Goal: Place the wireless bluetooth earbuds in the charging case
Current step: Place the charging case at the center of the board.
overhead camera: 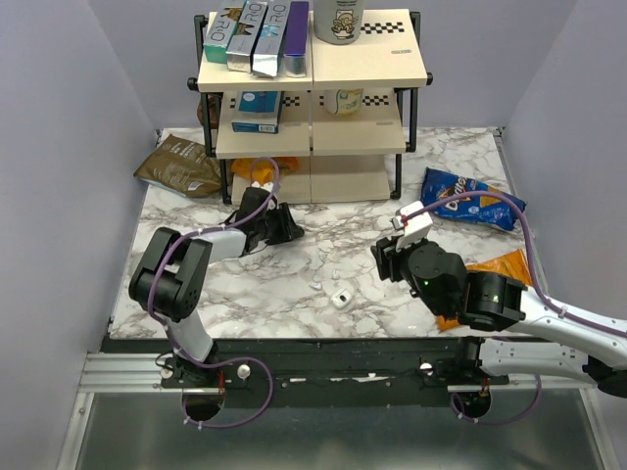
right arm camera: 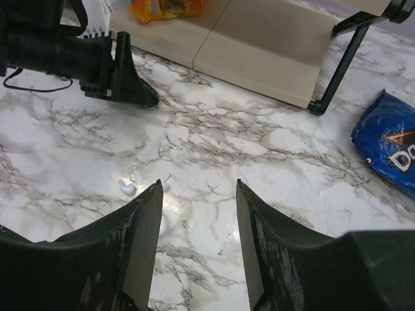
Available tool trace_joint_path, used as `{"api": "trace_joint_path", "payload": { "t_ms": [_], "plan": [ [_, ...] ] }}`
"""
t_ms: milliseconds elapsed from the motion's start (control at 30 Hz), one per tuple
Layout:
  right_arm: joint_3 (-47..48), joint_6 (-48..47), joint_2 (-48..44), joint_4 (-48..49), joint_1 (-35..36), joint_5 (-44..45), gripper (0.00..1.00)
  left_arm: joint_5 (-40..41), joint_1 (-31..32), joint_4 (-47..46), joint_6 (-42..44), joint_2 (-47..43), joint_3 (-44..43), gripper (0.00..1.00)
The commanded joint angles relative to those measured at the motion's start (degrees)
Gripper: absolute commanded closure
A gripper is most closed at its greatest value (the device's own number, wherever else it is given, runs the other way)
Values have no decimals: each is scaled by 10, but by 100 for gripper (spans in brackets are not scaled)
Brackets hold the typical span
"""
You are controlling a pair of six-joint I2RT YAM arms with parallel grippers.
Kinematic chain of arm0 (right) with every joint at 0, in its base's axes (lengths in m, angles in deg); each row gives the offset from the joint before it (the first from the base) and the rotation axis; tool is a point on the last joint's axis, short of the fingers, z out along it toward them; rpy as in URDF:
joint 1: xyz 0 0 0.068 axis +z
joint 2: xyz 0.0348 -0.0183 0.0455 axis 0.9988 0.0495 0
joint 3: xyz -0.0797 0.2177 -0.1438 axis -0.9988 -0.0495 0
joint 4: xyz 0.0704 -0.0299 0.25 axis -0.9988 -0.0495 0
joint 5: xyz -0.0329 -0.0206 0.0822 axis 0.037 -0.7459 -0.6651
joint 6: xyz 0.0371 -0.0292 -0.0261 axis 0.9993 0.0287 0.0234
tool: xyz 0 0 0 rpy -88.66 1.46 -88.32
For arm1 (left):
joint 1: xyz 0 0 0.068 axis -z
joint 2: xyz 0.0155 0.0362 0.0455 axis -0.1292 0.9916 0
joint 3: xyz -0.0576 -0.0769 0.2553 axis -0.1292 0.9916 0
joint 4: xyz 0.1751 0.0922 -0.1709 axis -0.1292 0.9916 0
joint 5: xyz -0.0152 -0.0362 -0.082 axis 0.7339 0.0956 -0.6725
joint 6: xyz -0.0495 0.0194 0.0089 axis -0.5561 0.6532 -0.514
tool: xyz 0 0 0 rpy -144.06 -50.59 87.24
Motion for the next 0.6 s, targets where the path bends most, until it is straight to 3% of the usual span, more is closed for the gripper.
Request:
{"api": "trace_joint_path", "payload": {
  "t_ms": [0,367,500,567],
  "plan": [
    [-6,10,0,9,-1,0,42,52,-13,78,22,-41,22,45],
    [-12,19,-7,6,-1,0,42,97,-51,193,34,-118,21,42],
    [-21,23,-5,14,-2,10,41,148,-45,265,32,-217,26,41],
    [-32,24,3,23,-1,17,39,210,-22,279,35,-264,36,36]
  ]
}}
